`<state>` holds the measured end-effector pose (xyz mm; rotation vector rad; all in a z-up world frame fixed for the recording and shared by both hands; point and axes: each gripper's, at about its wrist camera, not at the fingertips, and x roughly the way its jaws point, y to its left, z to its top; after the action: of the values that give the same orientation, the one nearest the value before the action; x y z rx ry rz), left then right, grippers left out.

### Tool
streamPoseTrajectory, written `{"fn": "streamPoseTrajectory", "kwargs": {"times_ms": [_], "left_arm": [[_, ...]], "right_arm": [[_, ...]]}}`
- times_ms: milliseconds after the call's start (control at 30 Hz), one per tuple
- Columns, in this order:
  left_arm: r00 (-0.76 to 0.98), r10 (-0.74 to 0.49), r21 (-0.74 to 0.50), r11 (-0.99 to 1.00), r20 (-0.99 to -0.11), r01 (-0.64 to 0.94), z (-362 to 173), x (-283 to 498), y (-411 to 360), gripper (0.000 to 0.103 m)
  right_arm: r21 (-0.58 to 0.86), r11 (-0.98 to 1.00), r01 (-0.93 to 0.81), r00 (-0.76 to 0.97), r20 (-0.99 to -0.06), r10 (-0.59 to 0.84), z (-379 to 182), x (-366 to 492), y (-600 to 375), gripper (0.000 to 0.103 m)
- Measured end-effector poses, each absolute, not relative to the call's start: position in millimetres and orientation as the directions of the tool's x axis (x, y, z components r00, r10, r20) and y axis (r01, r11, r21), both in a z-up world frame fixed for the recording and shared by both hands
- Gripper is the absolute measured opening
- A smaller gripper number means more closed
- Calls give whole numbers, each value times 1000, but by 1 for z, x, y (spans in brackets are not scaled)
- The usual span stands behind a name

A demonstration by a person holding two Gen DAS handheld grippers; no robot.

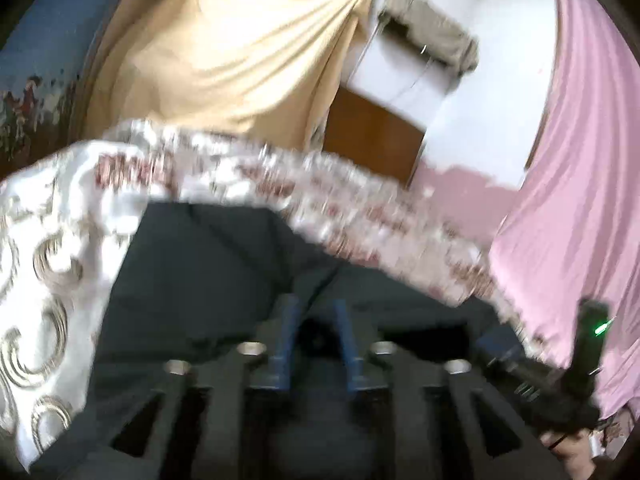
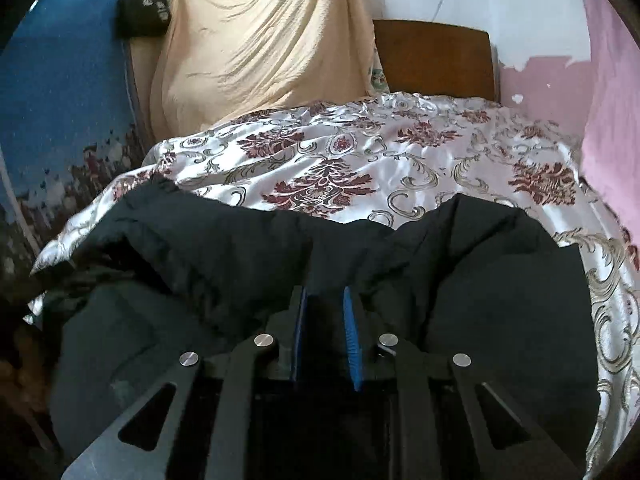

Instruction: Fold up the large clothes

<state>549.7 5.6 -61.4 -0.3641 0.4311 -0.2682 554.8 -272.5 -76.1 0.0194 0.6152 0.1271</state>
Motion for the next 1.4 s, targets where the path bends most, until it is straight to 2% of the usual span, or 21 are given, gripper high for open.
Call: {"fn": "streamPoseTrajectory", "kwargs": {"times_ms": [33, 133, 233, 333, 467, 600, 667, 800, 933, 1100, 1233, 1300, 1333, 1367, 1400], "left_arm": [[880, -328, -391, 902, -343, 183, -54, 551, 3, 38], [837, -387, -365, 898, -387, 247, -36, 571, -18, 38], [746, -412, -288, 910, -523, 300, -37, 606, -56, 38], [680, -337, -161, 937, -651, 310, -56, 626, -84, 35], [679, -267, -9, 934, -684, 358, -71, 628, -102, 35], [610, -270, -15, 921, -745, 390, -79, 655, -99, 35], [587, -267, -8, 915, -764, 404, -85, 670, -99, 35], [599, -249, 12, 917, -761, 398, -93, 684, -105, 36], [612, -247, 11, 922, -751, 386, -97, 696, -107, 36], [622, -278, -25, 923, -732, 384, -98, 697, -103, 36], [657, -279, -2, 921, -700, 389, -94, 684, -103, 36], [667, -288, -8, 921, -687, 390, -91, 681, -100, 41], [673, -289, -11, 923, -680, 386, -89, 679, -98, 50], [681, -282, -10, 927, -676, 374, -88, 679, -96, 62], [684, -277, -12, 931, -675, 365, -87, 680, -95, 67]], "right_arm": [[57, 992, -113, 807, -577, 125, -77, 556, -272, 17], [88, 989, -116, 805, -575, 146, -79, 556, -280, 17], [129, 984, -123, 804, -568, 175, -77, 554, -287, 16], [157, 981, -117, 798, -573, 187, -79, 556, -294, 14], [136, 984, -114, 757, -629, 174, -89, 575, -297, 9], [169, 977, -130, 700, -682, 212, -98, 603, -310, 0], [173, 975, -139, 664, -714, 221, -101, 621, -314, 0], [119, 981, -155, 647, -738, 192, -106, 647, -308, 0], [63, 990, -128, 695, -706, 134, -110, 659, -302, 0], [101, 987, -122, 714, -682, 158, -109, 661, -308, 0], [51, 991, -121, 745, -656, 125, -105, 651, -302, 0], [50, 990, -129, 755, -642, 131, -102, 646, -301, 0], [51, 989, -135, 759, -636, 137, -101, 644, -301, 0], [49, 989, -138, 763, -632, 138, -99, 642, -301, 0], [50, 989, -140, 764, -630, 140, -98, 641, -301, 0]]}}
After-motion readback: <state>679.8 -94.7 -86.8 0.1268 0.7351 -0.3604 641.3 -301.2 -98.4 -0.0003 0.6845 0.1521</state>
